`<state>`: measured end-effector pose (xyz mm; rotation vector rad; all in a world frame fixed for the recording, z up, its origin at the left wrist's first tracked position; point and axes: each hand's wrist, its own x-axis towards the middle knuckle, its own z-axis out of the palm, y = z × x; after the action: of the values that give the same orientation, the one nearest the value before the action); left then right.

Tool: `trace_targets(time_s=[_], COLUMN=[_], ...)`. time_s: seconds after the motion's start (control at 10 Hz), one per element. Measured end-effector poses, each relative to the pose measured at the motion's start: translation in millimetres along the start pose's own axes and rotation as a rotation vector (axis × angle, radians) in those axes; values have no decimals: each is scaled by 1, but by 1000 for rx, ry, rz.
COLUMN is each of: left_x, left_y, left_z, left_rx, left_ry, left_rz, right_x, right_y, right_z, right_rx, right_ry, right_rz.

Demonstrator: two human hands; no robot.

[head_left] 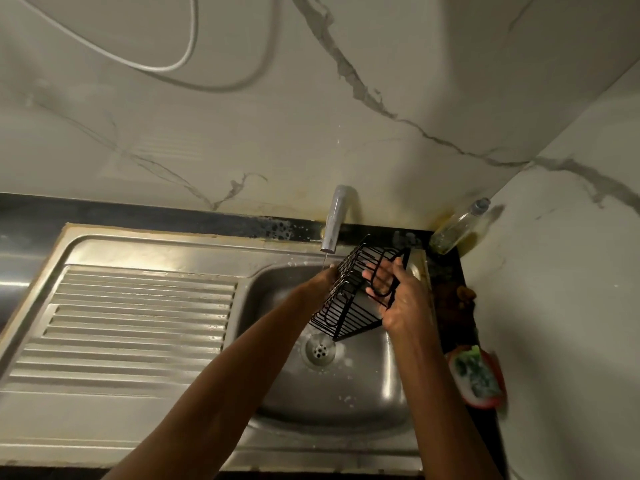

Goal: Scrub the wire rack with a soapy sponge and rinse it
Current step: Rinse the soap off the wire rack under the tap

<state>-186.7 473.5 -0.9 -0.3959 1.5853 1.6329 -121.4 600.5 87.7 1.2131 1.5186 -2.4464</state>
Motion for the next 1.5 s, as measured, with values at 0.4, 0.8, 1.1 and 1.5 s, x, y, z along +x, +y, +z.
trace_targets(time_s=[0.4, 0.8, 1.1, 1.5], left_x=[-29, -1, 16, -14], left_y=[56, 14, -24, 49], left_z=[-19, -18, -15, -11], left_rx=[-2, 5, -200, 38], left_ry=[31, -81, -104, -51], left_rz=[-87, -67, -130, 4], right_x=[5, -1, -10, -5], right_y=[25, 10, -27, 20], right_z=[49, 37, 11, 36], right_rx=[-10, 190, 214, 50], right_ry=[5, 28, -36, 9], right_rz=[159, 138, 143, 125])
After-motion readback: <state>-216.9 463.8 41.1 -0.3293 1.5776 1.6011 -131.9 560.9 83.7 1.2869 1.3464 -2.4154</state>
